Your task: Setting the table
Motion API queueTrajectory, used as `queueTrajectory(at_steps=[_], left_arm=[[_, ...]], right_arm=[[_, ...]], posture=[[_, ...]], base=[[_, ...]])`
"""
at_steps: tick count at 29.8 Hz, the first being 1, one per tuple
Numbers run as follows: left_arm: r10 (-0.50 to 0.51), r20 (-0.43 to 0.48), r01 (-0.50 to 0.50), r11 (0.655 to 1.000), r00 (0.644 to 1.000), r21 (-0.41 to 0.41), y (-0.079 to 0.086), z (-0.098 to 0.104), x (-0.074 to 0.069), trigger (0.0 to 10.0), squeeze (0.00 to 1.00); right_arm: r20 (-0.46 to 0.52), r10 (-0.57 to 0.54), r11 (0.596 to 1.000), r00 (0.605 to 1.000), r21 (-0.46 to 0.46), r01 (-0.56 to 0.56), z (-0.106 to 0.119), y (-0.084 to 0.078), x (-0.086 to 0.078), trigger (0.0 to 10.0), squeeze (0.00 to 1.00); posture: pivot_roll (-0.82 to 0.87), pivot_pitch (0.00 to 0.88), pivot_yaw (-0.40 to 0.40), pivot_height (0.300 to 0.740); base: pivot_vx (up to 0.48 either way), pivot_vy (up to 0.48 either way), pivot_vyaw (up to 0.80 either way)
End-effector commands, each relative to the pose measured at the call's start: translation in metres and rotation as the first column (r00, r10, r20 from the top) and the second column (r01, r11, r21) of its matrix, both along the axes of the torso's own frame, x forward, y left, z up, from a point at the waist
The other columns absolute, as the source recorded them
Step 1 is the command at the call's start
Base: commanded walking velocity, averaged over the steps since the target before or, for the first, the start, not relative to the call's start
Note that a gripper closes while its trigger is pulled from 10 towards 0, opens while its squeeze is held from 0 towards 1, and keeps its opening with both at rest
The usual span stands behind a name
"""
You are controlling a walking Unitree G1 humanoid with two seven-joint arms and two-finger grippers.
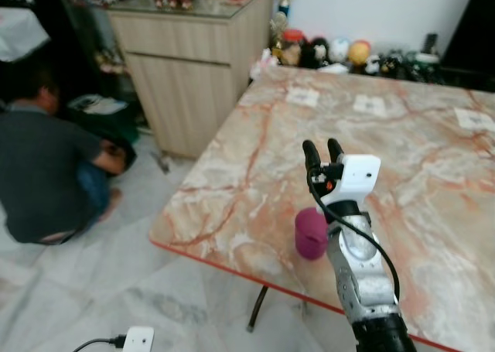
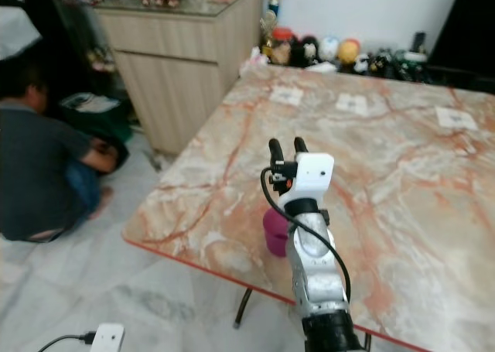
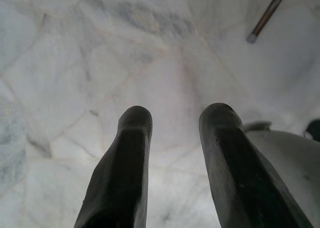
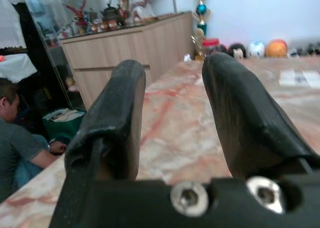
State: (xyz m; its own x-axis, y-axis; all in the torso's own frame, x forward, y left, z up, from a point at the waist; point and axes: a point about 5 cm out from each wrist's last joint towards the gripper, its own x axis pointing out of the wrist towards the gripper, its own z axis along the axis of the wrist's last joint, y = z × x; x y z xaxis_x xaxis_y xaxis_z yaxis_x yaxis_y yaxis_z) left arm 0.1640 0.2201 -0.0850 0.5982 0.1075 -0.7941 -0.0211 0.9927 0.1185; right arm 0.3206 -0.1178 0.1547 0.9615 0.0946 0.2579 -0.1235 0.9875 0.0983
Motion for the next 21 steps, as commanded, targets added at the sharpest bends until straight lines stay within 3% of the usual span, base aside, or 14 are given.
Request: queueTrajectory(at_steps=[1, 10, 12, 15, 21], left_arm=[[0.005, -0.022, -0.005, 1.0, 1.0, 0.004, 0.002, -0.002, -0.006, 10.0, 0.0], [0.005, -0.015, -0.004, 1.0, 1.0, 0.007, 0.006, -0.001, -0.005, 10.0, 0.0], [0.003, -0.013, -0.003, 1.0, 1.0, 0.005, 0.006, -0.001, -0.005, 10.0, 0.0], [0.004, -0.013, -0.004, 1.0, 1.0, 0.004, 0.006, -0.001, -0.005, 10.0, 0.0], [-0.006, -0.02, 0.006, 1.0, 1.0, 0.003, 0.008, -0.001, -0.006, 10.0, 0.0]], right_arm=[[0.018, -0.019, 1.0, 1.0, 0.007, 0.018, 0.006, -0.004, 0.0, 10.0, 0.0], [-0.017, -0.043, 0.999, 0.999, -0.001, 0.043, 0.028, -0.002, -0.002, 10.0, 0.0], [-0.034, -0.018, 1.0, 0.999, 0.021, 0.019, 0.043, 0.0, -0.01, 10.0, 0.0], [-0.068, -0.02, 1.0, 0.998, -0.008, 0.02, 0.044, -0.002, -0.014, 10.0, 0.0], [-0.191, -0.023, 0.997, 0.981, -0.077, 0.009, 0.053, -0.018, -0.031, 10.0, 0.0]], posture=[[-0.07, 0.0, 0.031, 0.74], [-0.08, 0.0, 0.035, 0.74], [-0.08, 0.0, 0.034, 0.74], [-0.09, 0.0, 0.033, 0.74], [-0.12, 0.0, 0.044, 0.74]], base=[[0.0, 0.0, 0.0], [0.0, 0.0, 0.0], [0.0, 0.0, 0.0], [0.0, 0.0, 0.0], [0.0, 0.0, 0.0]])
